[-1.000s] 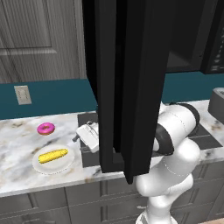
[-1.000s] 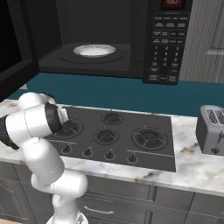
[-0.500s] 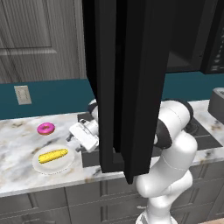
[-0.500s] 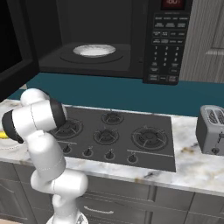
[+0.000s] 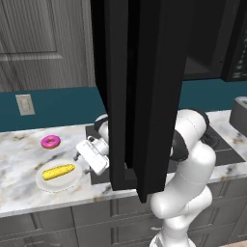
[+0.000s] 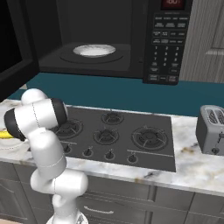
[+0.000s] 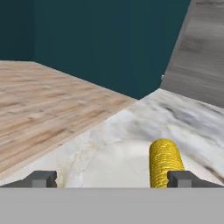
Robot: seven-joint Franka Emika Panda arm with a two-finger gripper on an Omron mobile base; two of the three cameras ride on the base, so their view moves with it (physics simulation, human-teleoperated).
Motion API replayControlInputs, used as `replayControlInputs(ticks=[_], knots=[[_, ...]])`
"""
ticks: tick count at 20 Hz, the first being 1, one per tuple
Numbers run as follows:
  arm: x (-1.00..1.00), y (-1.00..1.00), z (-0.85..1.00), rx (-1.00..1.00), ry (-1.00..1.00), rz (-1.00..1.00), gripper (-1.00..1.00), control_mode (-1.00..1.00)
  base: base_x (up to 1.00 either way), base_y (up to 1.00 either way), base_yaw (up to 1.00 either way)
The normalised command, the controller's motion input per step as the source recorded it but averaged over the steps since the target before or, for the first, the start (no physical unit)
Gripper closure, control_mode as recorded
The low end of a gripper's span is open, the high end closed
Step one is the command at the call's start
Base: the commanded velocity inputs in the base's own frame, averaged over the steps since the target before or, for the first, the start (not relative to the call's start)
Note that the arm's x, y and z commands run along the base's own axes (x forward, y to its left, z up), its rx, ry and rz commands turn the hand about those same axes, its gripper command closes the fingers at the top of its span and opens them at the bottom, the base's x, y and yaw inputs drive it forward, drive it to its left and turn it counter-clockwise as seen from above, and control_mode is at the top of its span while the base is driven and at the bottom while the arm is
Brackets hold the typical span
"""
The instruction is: Pick the corn from the counter and place it in the microwave.
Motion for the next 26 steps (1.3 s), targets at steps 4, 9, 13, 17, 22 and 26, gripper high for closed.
replayControlInputs(ticks=[4,9,13,17,22,26], knots=[[0.00,0.00,-0.08,0.00,-0.11,0.00,-1.00,-1.00,0.00,0.00,0.00],[0.00,0.07,0.00,0.00,-0.12,0.00,-1.00,-1.00,0.00,0.00,0.00],[0.01,0.13,-0.01,0.00,-0.12,0.00,-1.00,-1.00,0.00,0.00,0.00],[0.02,0.09,-0.09,0.00,-0.07,0.00,-1.00,-1.00,0.00,0.00,0.00],[0.13,0.03,-0.10,0.01,-0.01,0.00,-1.00,-1.00,0.00,0.00,0.00],[0.24,0.01,-0.01,0.11,0.00,0.00,-1.00,-1.00,0.00,0.00,0.00]])
